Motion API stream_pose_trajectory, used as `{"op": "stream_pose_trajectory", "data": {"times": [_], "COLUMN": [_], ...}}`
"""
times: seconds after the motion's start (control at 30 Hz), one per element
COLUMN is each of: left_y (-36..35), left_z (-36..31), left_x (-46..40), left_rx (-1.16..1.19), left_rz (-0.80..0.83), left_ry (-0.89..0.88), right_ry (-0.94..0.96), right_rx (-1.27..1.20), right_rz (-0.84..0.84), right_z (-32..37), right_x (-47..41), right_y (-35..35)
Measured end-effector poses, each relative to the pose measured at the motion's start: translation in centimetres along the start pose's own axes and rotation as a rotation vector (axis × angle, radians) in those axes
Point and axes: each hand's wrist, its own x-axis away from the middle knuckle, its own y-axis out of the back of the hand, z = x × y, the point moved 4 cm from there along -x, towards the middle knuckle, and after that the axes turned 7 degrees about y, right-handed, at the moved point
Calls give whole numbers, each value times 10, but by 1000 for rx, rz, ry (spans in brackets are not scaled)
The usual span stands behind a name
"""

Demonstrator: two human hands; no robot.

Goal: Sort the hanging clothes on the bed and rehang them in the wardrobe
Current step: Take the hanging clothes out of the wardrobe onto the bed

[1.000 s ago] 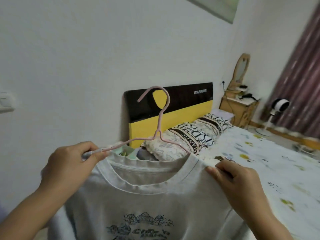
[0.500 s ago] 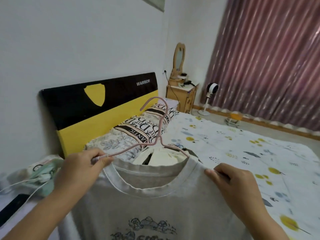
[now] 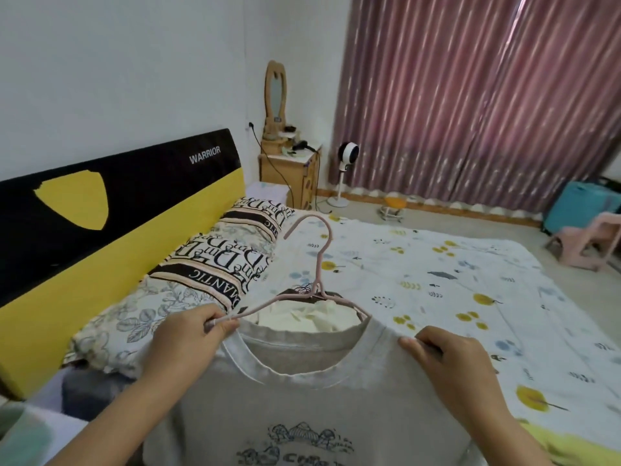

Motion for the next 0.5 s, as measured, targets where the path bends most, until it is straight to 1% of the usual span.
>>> {"op": "stream_pose_trajectory", "data": {"times": [0.1,0.3,0.5], "left_y": [-17,-67,-138], "left_z": [4,13,26], "left_x": [-36,-111,-200], "left_rx": [-22,-50,-88], "left_rz": [41,61,101], "left_ry": [-4,6,62], "right_ry": [-38,-70,-95], "right_rx": [0,-27,-38], "right_rz": [-6,78,173], "right_z": [-7,-30,-78], "right_x": [-26,-99,-193], "right_y": [-19,-68,-127]}}
